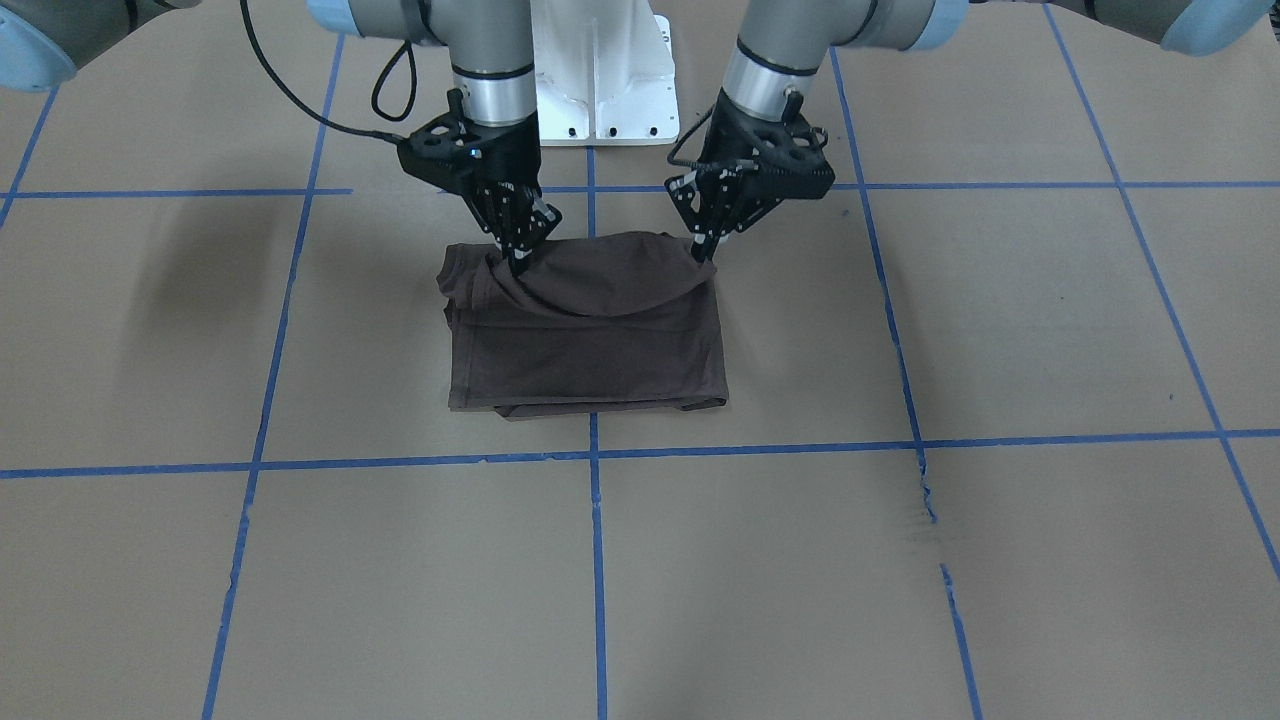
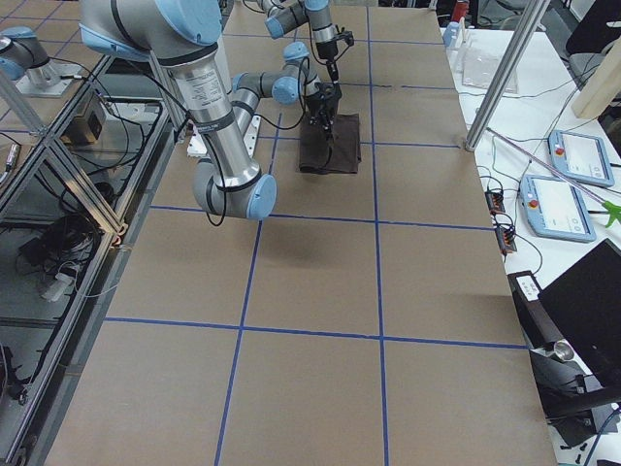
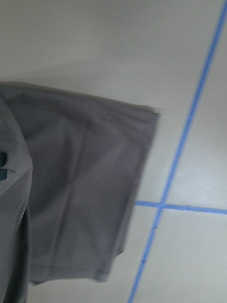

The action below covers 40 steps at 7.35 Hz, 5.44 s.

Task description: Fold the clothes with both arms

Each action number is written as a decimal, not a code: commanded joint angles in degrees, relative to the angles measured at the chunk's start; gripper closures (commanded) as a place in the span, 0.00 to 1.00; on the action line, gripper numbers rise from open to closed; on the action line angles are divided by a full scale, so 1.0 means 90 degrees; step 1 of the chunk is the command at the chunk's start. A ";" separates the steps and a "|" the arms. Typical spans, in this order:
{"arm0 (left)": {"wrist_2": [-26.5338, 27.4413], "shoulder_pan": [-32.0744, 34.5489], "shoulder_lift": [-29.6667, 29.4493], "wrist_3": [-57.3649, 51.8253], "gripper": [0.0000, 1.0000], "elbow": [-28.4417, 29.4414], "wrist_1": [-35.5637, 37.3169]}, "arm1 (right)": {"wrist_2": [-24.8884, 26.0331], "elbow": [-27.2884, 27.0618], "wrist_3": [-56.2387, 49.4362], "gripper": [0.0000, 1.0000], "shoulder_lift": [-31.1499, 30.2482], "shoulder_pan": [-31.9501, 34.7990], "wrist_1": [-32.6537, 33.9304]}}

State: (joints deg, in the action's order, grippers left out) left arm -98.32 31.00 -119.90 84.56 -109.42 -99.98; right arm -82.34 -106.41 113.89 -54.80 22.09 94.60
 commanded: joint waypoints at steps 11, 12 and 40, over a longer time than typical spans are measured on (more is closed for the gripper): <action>-0.0238 0.0492 -0.0067 -0.1857 0.00 0.1338 -0.1186 | -0.0089 0.1732 -0.2730 0.00 0.0699 0.0016 -0.0755; -0.0238 0.0482 -0.0067 -0.1847 0.00 0.1338 -0.1186 | -0.0089 0.1958 -0.3013 0.00 0.0699 0.0210 -0.0746; -0.3027 0.5085 0.4091 -0.8750 0.00 -0.0798 0.0611 | -0.4562 -0.0657 -1.1693 0.00 -0.4871 0.6282 -0.0004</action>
State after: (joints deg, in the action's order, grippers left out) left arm -120.48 68.28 -85.95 11.69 -122.44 -94.46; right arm -123.20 -111.85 13.92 -91.29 74.13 94.70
